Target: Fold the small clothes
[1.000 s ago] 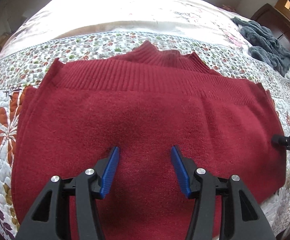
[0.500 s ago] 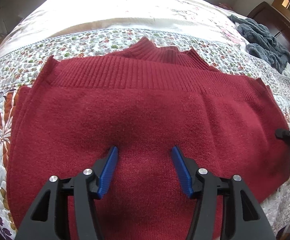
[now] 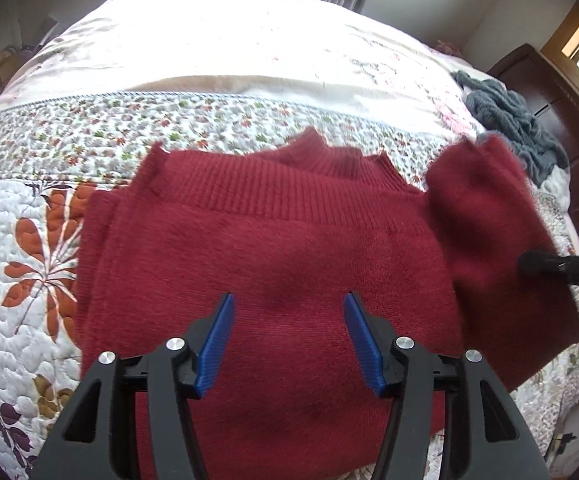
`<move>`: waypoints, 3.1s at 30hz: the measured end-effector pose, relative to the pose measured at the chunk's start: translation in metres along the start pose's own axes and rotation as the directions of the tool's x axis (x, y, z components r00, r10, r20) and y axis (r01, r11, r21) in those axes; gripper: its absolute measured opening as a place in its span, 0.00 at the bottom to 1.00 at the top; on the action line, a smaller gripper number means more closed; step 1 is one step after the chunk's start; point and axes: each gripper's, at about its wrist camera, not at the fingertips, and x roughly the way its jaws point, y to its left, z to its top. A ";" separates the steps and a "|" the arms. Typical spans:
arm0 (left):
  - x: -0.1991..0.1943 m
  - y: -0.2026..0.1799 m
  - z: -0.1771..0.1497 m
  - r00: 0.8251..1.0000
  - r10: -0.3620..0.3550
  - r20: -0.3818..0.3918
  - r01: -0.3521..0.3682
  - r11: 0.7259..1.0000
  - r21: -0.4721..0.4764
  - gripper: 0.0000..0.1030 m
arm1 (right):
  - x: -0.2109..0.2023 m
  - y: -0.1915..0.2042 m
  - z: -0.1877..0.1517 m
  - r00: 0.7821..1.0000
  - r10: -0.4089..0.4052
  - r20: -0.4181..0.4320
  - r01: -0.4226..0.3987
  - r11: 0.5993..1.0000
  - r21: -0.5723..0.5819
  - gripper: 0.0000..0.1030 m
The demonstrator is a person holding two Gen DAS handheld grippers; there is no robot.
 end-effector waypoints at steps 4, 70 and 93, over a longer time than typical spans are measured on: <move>-0.004 0.012 0.001 1.000 -0.017 0.004 0.017 1.000 -0.026 0.55 | 0.035 0.024 0.004 0.998 -0.034 -0.054 0.032 0.999 -0.037 0.13; 0.021 -0.021 0.026 0.914 -0.402 0.055 0.404 0.895 -0.189 0.14 | 0.001 -0.058 -0.081 0.991 0.106 0.082 -0.120 0.975 0.189 0.41; -0.048 0.112 0.006 0.979 -0.100 0.176 0.139 0.964 -0.226 0.14 | 0.044 -0.004 -0.086 0.994 0.107 -0.025 -0.105 0.991 0.084 0.42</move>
